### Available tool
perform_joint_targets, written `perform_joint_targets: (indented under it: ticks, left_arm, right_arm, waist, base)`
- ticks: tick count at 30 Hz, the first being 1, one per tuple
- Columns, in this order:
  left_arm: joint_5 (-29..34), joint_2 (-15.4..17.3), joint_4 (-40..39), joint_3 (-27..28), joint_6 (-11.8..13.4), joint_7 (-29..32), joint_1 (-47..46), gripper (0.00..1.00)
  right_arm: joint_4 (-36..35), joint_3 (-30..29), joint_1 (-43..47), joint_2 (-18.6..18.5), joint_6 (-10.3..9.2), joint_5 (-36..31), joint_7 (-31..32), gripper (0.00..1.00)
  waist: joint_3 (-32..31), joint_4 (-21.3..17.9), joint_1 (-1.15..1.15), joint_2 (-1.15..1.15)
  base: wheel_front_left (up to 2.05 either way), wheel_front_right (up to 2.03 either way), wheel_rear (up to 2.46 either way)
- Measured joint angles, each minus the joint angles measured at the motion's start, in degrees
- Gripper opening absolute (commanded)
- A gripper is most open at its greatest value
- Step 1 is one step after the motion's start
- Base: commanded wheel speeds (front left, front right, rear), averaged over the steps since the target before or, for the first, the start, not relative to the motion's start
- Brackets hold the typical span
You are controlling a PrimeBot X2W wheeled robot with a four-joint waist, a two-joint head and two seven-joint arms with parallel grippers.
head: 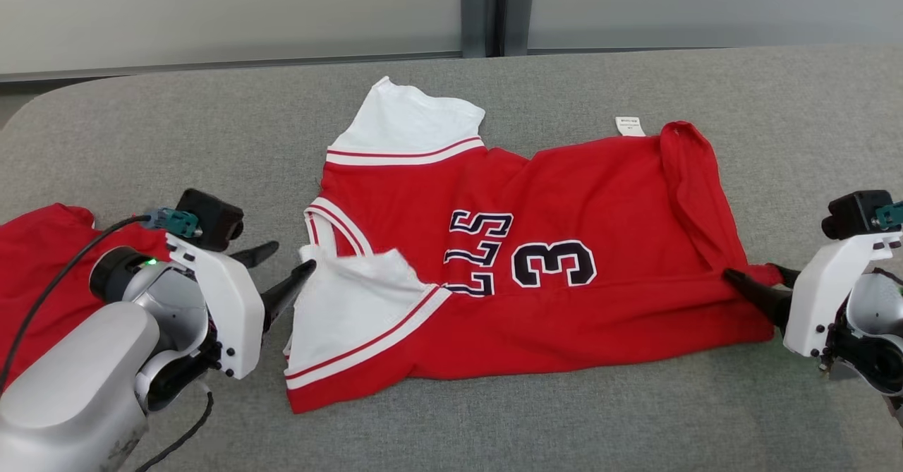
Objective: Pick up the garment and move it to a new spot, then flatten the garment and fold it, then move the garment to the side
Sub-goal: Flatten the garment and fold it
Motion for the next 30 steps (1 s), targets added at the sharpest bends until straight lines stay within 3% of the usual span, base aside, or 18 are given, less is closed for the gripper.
perform_joint_targets:
  ticks: [5,10,11,16,19,22,25,30]
  left_arm:
    - [2.2,-2.5,4.3,3.5,3.6,-10.3,-1.1,1.00]
    - [0.4,-6.8,5.9,9.6,7.5,-23.3,-0.5,1.00]
    - [0.4,-6.8,5.9,9.6,7.5,-23.3,-0.5,1.00]
    - [1.2,-8.8,5.0,13.5,10.7,-30.6,3.7,1.00]
    - [1.8,-11.4,1.4,18.4,12.6,-31.2,7.6,1.00]
    - [8.3,-14.2,-4.3,25.2,14.8,-31.3,12.7,1.00]
    - [15.0,-18.6,-8.9,29.7,15.3,-31.4,20.3,1.00]
    - [23.7,-25.3,-11.4,35.5,13.0,-31.4,29.3,1.00]
  right_arm:
    - [-0.8,-1.9,-0.3,0.4,0.00,-1.9,-10.7,1.00]
    - [-2.5,-2.2,1.2,1.0,0.00,-5.6,-24.9,1.00]
    - [-2.5,-2.2,1.2,1.0,0.00,-5.6,-24.9,1.00]
    - [-2.7,-4.0,5.1,2.7,0.00,-8.1,-37.5,1.00]
    - [-2.7,-4.7,7.9,3.1,0.00,-14.0,-41.8,1.00]
    - [-3.1,-8.9,11.2,6.2,0.00,-20.3,-43.0,1.00]
    - [-6.9,-16.7,15.3,11.6,0.00,-27.3,-43.3,1.00]
    - [-14.1,-25.8,24.5,20.4,0.00,-36.2,-43.3,1.00]
  waist:
    - [-1.1,0.6,0.00,0.00]
    - [-3.4,1.2,0.00,0.00]
    - [-3.4,1.2,0.00,0.00]
    - [-6.2,1.9,0.00,0.00]
    - [-7.5,2.5,0.00,0.00]
    - [-8.5,3.0,0.00,0.00]
    - [-9.3,3.1,0.00,0.00]
    - [-10.5,3.0,0.00,0.00]
  base:
    - [0.00,0.00,0.00]
    - [0.00,0.00,0.00]
    - [0.00,0.00,0.00]
    - [0.00,0.00,0.00]
    - [0.00,0.00,0.00]
    - [0.00,0.00,0.00]
    - [0.00,0.00,0.00]
    - [0.00,0.00,0.00]
